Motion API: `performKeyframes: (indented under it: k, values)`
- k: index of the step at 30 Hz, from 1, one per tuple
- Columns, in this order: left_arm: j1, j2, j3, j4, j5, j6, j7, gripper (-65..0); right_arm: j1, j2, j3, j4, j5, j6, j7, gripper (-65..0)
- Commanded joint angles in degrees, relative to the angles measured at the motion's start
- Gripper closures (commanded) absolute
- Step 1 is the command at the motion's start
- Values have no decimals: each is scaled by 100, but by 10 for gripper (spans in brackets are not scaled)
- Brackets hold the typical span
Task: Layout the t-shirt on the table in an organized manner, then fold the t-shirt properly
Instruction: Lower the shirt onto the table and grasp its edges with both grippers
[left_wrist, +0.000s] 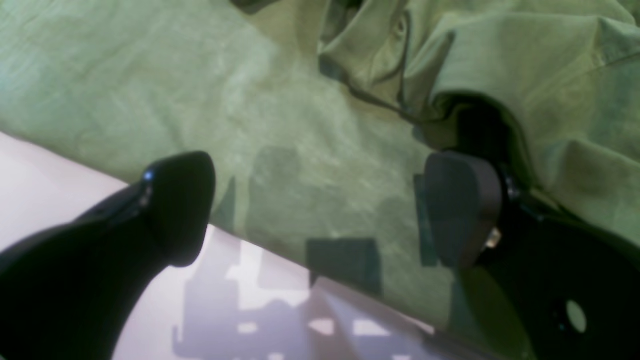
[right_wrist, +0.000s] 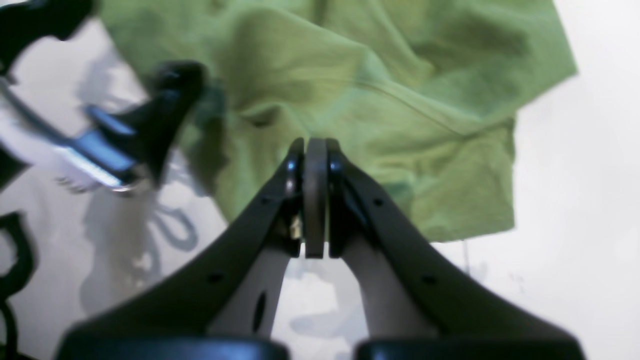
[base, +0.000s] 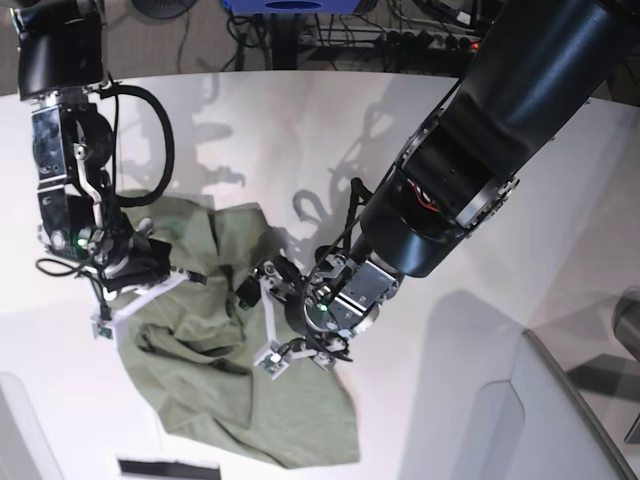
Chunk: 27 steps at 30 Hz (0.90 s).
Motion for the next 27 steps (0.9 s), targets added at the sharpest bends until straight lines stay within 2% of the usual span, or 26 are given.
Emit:
performKeyframes:
  k: [1,3,4,6,8,9,11,13,27]
  values:
    - [-211,34,-3,74,-5,19,-138,-650,91,37,17,129,-12,-9,90,0]
    - [-211,43,-3,101,-5,19,-138,-650,82,37,17,120,-12,-9,81,0]
    - [-211,43,-20,153,-14,19,-138,-584,82,37,17,111,-12,-9,81,0]
    - [-211,25,-12,276,-14,19,-138,-362,56,37,17,111,-12,-9,81,0]
    - [-211,25,-3,303,-14,19,-138,-176,3,37,17,120,-12,-9,81,0]
    - [-211,16,-3,320,-14,19,-138,-100,3,37,17,120,-12,-9,81,0]
    - [-211,25,-3,329,-5,19,-138,-23,-6,37,17,120,-12,-9,81,0]
    - [-211,34,-3,320,-5,19,-138,0,-14,37,17,120,-12,-9,81,0]
    - [211,113,6,285,-5,10,-103,0,-41,64,17,129,-12,-9,81,0]
